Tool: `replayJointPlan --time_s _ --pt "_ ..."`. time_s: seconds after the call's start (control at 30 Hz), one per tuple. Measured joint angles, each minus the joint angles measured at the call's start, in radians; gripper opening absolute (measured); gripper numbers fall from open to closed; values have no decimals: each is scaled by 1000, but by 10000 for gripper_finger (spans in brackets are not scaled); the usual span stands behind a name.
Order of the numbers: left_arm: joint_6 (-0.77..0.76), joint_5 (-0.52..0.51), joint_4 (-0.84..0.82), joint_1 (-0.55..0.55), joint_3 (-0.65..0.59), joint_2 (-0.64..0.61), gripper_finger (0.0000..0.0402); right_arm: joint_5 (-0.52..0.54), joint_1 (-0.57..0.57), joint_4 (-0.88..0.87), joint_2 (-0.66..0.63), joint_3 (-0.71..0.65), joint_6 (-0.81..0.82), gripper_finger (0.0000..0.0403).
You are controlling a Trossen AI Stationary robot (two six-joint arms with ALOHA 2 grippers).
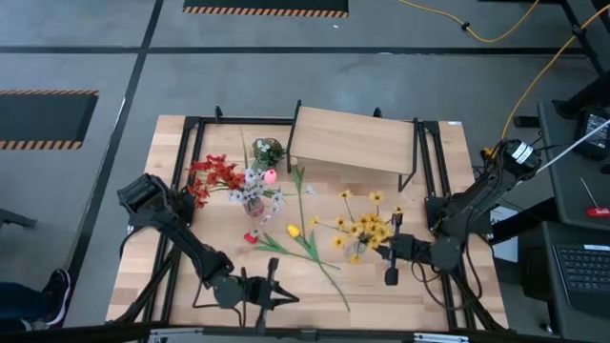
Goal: Pick and place flowers into a vace then onto a shelf
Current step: Put the yellow flowers into the transparent vase
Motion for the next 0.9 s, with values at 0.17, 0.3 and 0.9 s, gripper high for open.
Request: replayJointPlan --time_s 0.17,0.3,0.9 --pt "25 0 0 17 0 0 1 -1 0 123 1 -89 3 12" --pt "26 0 0 23 0 0 3 -1 0 170 1 -138 4 11" --pt "54 0 -1 32 0 0 2 0 -6 182 15 -226 62 11"
